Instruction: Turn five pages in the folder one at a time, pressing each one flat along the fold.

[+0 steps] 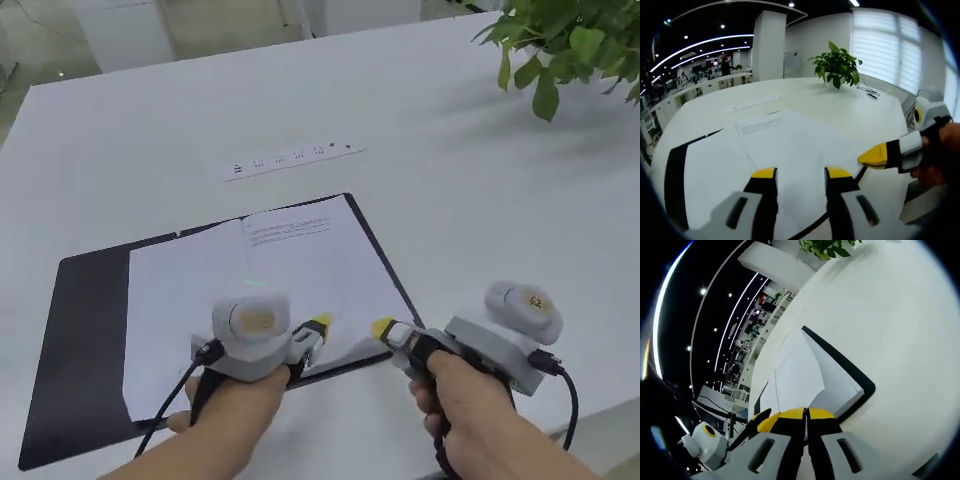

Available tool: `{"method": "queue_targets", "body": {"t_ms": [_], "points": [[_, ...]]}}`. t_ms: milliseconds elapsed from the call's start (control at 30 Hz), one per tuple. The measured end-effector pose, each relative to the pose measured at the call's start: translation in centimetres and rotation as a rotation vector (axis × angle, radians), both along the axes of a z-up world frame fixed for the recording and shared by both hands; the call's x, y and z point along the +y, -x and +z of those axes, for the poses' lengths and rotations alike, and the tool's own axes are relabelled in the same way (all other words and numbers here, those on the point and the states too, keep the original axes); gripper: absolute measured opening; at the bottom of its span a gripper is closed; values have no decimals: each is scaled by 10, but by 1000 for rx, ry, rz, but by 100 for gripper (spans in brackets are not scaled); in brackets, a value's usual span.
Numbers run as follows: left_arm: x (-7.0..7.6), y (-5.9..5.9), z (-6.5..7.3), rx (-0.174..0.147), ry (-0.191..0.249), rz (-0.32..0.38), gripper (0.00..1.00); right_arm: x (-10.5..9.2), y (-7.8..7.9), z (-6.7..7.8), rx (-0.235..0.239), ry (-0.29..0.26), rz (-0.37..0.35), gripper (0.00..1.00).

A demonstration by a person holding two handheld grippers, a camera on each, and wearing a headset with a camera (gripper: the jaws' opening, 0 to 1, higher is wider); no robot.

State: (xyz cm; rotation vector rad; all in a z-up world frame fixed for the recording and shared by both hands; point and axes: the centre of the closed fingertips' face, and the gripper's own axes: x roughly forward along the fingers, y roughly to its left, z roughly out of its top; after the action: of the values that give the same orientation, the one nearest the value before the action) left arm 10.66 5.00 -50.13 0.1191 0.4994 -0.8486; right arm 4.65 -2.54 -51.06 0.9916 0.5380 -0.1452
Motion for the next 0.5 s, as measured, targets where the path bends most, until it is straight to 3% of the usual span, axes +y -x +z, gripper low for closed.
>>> {"method": "queue_targets", "body": {"t_ms": [200, 500], "points": [[37, 1, 22, -30, 35, 37, 38, 14, -8, 26, -65, 125, 73, 0], [95, 3, 37, -54, 50, 102, 38, 50, -18, 55, -139, 266, 198, 0]]}}
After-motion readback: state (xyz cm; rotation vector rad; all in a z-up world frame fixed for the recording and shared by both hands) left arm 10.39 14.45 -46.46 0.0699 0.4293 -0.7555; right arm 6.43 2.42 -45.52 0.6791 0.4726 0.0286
